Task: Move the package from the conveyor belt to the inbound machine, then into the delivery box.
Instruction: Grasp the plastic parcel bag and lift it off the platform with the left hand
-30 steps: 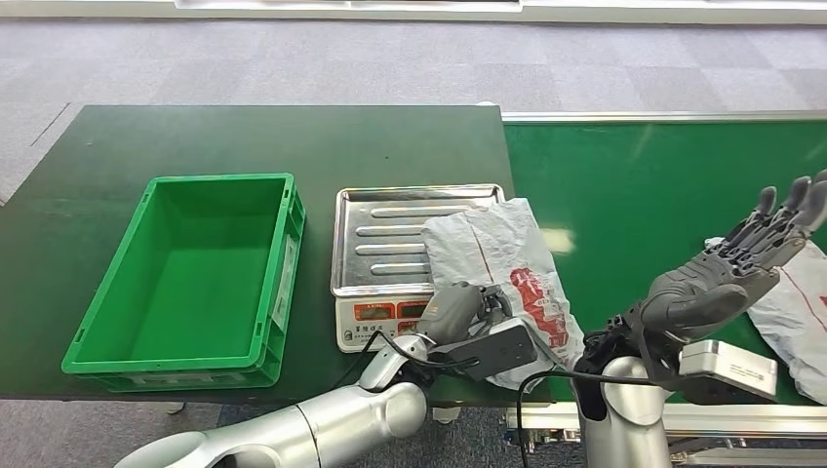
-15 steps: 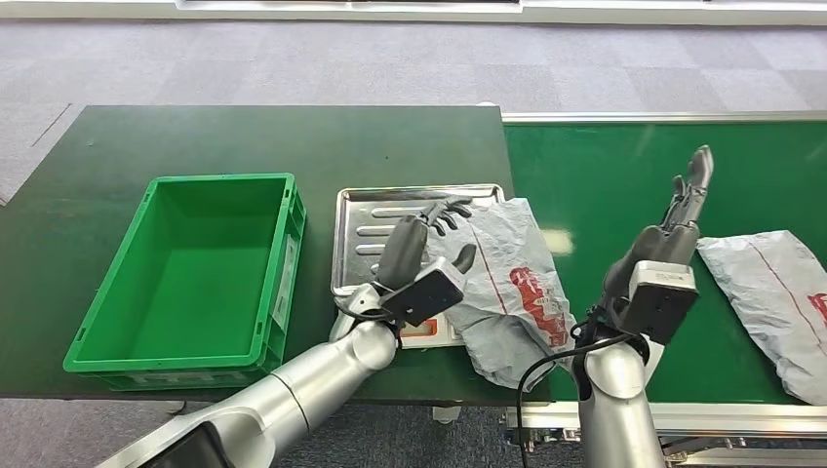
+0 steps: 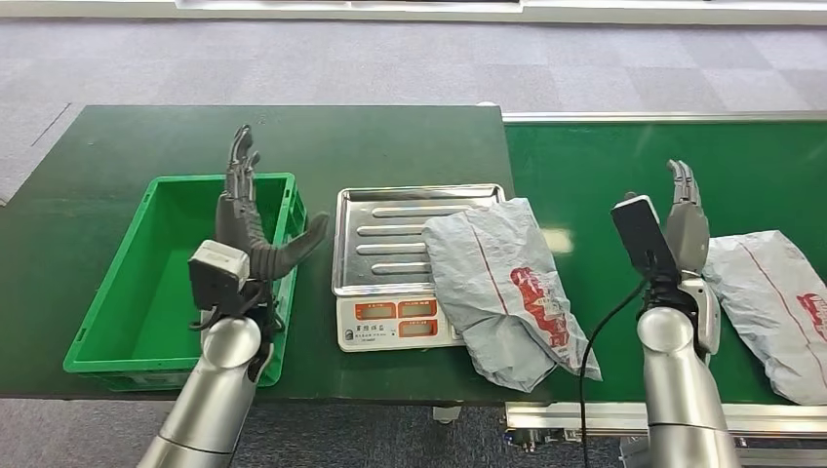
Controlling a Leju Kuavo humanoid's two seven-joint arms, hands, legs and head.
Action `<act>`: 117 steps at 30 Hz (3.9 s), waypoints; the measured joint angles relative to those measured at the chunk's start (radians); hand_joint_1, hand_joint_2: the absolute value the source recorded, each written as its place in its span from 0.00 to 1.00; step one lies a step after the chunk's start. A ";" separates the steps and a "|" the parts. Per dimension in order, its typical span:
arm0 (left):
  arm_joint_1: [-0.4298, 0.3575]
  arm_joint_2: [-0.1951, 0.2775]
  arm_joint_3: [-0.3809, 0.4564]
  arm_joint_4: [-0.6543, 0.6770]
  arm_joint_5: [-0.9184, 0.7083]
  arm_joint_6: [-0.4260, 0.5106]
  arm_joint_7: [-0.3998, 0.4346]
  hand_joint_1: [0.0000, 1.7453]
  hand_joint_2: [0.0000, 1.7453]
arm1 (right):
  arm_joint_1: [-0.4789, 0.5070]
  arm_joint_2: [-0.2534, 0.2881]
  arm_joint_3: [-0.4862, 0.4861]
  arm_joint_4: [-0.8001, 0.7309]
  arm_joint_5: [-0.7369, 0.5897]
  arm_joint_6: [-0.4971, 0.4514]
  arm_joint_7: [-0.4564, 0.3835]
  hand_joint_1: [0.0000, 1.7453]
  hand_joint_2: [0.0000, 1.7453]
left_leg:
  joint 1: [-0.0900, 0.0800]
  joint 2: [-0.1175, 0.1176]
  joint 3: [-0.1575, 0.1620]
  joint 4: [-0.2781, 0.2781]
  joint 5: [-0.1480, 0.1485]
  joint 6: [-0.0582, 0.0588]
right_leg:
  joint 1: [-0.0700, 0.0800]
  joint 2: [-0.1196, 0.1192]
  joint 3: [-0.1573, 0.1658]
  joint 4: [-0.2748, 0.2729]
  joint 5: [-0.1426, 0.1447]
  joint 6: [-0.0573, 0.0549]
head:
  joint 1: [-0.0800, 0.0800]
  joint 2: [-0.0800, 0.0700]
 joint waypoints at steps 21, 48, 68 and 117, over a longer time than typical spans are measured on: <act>0.300 0.073 0.171 -0.344 0.032 -0.008 -0.048 0.00 1.00 | 0.223 -0.137 0.148 -0.089 0.099 0.229 -0.135 0.00 1.00 | 0.000 -0.002 -0.001 -0.001 -0.001 0.000 | 0.000 -0.002 -0.001 0.000 -0.001 0.000 | 0.000 0.000; 0.293 0.075 0.181 -0.353 0.032 -0.014 -0.020 0.00 1.00 | 0.063 -0.080 0.216 0.260 0.123 0.077 -0.067 0.86 1.00 | 0.000 -0.002 -0.001 -0.001 0.000 0.000 | 0.000 -0.002 -0.001 0.000 -0.001 0.000 | 0.000 0.000; 0.295 0.075 0.182 -0.350 0.053 -0.008 -0.053 0.00 1.00 | 0.077 -0.025 0.192 0.184 -0.093 0.080 -0.281 1.00 1.00 | 0.000 -0.002 -0.001 -0.001 0.000 0.000 | 0.000 -0.002 -0.001 0.000 -0.001 0.000 | 0.000 0.000; 0.264 0.082 0.178 -0.320 0.047 -0.009 -0.036 0.00 1.00 | -0.064 -0.002 0.338 0.450 0.000 0.256 -0.151 1.00 0.00 | 0.000 0.003 0.006 -0.001 0.000 0.000 | 0.001 0.003 0.003 0.000 0.000 0.000 | 0.000 0.000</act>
